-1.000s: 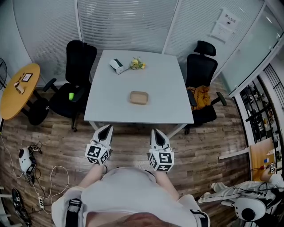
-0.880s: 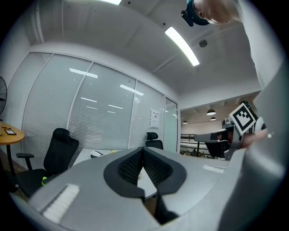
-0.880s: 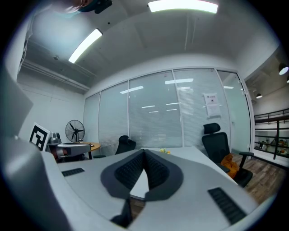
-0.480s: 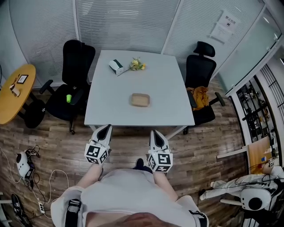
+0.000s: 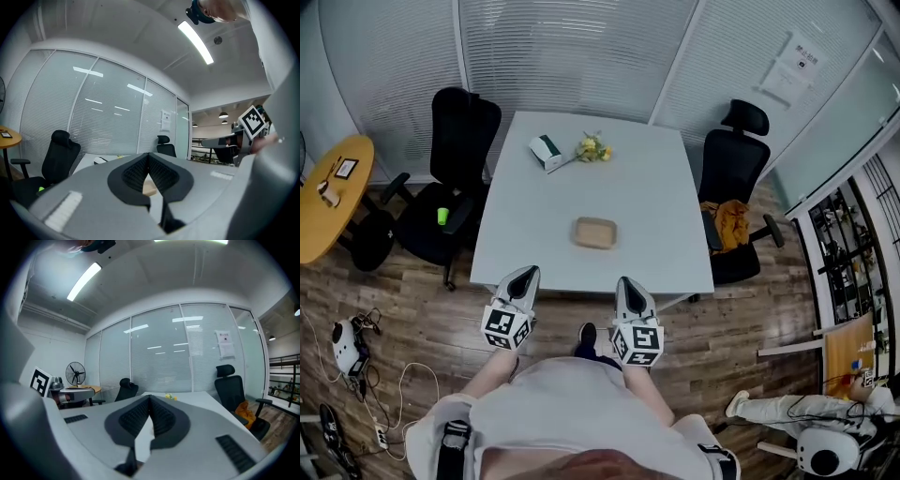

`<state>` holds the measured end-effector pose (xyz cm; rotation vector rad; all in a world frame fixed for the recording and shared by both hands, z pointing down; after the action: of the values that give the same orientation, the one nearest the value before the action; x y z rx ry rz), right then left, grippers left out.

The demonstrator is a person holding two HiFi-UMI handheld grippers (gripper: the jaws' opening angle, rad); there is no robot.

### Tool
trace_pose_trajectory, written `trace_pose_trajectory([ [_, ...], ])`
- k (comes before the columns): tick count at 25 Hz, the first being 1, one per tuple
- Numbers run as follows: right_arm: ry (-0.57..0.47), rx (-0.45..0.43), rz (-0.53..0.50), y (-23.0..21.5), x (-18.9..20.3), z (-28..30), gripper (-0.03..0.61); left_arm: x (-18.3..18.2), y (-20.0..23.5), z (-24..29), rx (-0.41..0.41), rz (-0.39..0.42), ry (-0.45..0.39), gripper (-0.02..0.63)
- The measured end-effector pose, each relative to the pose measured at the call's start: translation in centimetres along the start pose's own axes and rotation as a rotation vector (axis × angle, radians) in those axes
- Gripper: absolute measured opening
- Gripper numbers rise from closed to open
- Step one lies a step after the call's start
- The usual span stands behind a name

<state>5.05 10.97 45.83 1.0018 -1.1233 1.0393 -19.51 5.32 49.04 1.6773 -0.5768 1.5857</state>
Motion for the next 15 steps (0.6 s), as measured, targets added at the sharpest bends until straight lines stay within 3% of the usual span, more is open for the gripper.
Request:
trace_pose_trajectory([
  [5, -0.008, -0.044, -0.004, -5.2, -0.5, 5.0, 0.006, -0.8, -0.2, 6.4, -0.036, 0.008, -0.005, 0.009],
  [9, -0.014, -0.084, -0.01, -9.0, -0.9, 8.4, 0.006, -1.5, -1.0, 11.1, -0.046, 0.058, -0.009, 0.009],
  [15, -0.036, -0.105, -0.012, -13.1, -1.0, 11.7, 0.005, -1.8, -1.4, 15.7, -0.059, 0.067, -0.004, 0.01],
])
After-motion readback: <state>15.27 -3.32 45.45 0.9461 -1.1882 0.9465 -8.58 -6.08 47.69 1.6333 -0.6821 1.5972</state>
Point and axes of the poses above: the fingertips, and each gripper's own axes: z forward along the fingers, y to its left, x out of its underside, the point moved 6 cm from there along -z, backward along the fingers, and after that the axes turned 7 degrees about -z, right-handed, at the moved point
